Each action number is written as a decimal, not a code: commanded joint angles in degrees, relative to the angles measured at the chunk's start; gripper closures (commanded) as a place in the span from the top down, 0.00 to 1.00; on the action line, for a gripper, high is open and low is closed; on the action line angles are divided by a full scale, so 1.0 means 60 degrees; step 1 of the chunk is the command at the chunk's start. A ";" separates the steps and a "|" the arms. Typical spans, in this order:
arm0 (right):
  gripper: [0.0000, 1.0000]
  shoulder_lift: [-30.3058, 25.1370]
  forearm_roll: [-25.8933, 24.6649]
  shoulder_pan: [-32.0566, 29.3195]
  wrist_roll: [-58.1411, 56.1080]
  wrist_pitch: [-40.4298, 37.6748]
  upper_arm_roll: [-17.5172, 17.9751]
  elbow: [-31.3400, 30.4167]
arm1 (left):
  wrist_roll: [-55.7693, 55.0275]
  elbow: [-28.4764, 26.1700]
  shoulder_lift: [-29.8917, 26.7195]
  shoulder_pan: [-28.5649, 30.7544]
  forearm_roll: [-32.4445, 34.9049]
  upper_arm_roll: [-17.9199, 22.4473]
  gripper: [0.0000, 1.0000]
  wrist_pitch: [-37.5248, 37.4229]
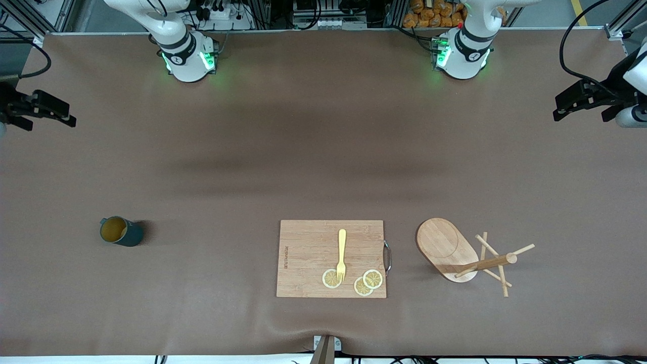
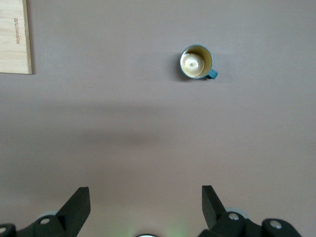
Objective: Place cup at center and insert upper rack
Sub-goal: 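Reach the right gripper to the teal mug and grasp its rim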
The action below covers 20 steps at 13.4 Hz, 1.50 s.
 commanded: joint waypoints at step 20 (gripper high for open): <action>1.00 0.5837 0.0103 -0.0299 -0.1278 0.6312 -0.0052 -0.0059 | -0.0091 0.0174 0.0233 0.0062 -0.0186 -0.0058 1.00 -0.0088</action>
